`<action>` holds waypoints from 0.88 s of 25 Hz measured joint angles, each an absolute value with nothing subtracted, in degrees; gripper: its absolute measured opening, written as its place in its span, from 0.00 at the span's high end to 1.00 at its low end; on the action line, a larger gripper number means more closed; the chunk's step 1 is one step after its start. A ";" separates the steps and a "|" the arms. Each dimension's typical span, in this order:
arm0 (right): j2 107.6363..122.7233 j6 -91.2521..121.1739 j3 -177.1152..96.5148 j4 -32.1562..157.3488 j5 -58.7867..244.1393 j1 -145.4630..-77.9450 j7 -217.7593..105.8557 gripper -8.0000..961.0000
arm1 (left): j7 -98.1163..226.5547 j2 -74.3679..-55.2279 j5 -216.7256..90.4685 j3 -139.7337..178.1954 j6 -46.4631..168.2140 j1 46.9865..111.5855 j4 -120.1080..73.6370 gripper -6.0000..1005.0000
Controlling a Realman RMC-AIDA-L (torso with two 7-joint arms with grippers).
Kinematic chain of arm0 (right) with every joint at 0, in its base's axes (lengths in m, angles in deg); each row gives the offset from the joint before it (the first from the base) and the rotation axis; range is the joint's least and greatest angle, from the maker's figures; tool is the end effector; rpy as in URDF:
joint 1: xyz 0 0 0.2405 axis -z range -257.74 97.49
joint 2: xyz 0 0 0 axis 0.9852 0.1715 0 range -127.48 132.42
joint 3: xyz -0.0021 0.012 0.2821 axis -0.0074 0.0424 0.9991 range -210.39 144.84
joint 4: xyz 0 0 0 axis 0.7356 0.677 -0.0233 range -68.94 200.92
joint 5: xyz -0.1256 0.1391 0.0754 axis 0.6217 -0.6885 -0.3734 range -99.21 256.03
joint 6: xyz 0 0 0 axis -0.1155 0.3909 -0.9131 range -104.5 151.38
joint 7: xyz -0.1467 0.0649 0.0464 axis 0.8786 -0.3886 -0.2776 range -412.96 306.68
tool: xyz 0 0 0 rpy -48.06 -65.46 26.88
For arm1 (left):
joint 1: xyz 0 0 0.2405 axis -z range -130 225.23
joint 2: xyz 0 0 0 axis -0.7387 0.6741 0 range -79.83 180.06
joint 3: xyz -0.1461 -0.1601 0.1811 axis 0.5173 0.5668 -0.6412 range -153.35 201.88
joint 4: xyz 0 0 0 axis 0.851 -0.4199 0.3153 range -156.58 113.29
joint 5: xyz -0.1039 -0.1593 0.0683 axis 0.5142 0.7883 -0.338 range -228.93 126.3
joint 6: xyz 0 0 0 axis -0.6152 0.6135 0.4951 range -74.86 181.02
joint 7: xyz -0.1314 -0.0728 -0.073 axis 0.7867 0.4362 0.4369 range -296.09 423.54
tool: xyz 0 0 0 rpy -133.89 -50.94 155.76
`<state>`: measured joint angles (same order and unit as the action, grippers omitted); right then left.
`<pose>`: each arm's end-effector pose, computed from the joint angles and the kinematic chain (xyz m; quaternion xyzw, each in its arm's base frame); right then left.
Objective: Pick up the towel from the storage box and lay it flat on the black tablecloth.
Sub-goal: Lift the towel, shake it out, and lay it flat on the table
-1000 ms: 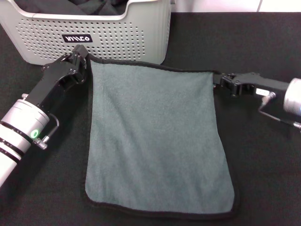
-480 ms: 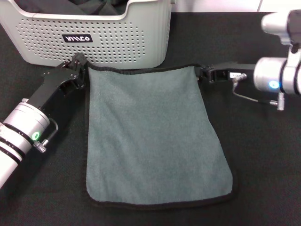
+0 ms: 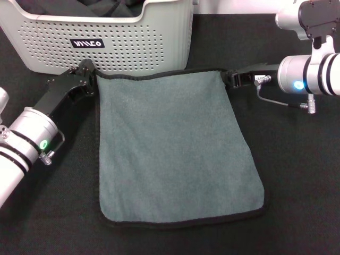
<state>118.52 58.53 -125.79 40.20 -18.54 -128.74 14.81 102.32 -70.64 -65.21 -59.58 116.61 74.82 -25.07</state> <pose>0.2013 0.4592 -0.1082 -0.8842 0.3732 0.1297 0.2493 -0.3368 0.3578 -0.0565 -0.7189 -0.3665 -0.3579 0.4699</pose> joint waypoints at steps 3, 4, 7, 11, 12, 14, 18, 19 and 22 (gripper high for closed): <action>118.47 57.61 -125.86 40.06 -17.95 -128.88 14.00 0.94 | 101.88 -70.64 -65.19 -59.58 114.25 75.70 -25.07 0.92; 118.44 57.31 -125.92 40.09 -17.88 -128.97 13.90 0.94 | 101.51 -70.64 -65.19 -59.58 113.64 75.93 -25.08 0.92; 118.44 56.76 -125.95 40.51 -17.82 -129.40 13.85 0.94 | 100.85 -70.64 -65.19 -59.58 112.82 76.13 -25.07 0.92; 118.45 56.35 -125.99 40.69 -17.70 -129.55 13.82 0.94 | 100.81 -70.64 -65.19 -59.58 112.75 76.20 -25.07 0.92; 118.45 56.09 -126.00 40.69 -17.56 -129.55 13.81 0.94 | 100.81 -70.64 -65.19 -59.58 112.75 76.23 -25.07 0.92; 118.47 55.95 -126.01 40.70 -17.18 -129.56 13.81 0.94 | 100.81 -70.64 -65.20 -59.58 112.68 76.23 -25.07 0.92; 118.48 55.52 -126.02 40.77 -17.10 -129.44 13.85 0.93 | 100.81 -70.64 -65.24 -59.77 111.54 76.18 -25.07 0.92; 118.49 55.31 -126.03 40.79 -17.07 -129.34 13.98 0.93 | 100.81 -70.64 -65.27 -59.85 111.14 76.20 -25.07 0.92; 118.58 54.09 -126.03 40.29 -17.00 -128.66 14.69 0.91 | 101.08 -70.64 -65.17 -59.78 110.00 76.20 -25.07 0.91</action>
<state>118.58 54.09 -126.03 40.29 -17.00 -128.66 14.69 101.08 -70.64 -65.17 -59.78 110.00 76.20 -25.07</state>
